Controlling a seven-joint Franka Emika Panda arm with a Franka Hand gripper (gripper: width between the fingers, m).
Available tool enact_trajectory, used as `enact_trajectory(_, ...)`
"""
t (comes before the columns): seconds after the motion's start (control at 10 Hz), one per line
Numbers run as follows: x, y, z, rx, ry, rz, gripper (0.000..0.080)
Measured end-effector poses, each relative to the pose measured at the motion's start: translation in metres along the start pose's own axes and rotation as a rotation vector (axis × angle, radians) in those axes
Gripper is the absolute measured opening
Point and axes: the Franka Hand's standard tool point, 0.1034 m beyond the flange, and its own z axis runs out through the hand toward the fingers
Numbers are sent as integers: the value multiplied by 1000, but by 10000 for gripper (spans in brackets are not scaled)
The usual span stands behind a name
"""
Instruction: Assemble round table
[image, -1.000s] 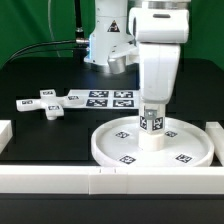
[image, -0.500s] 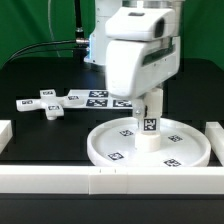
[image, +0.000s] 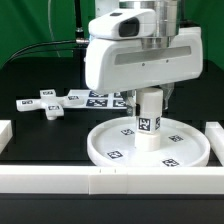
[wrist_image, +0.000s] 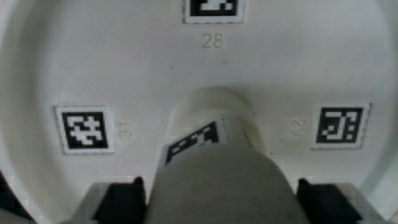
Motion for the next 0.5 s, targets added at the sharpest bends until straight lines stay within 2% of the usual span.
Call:
enact_trajectory(0.1, 2, -5, 0, 6, 3, 129, 407)
enact_trajectory(0.5, 2, -4, 0, 21, 2, 429, 407)
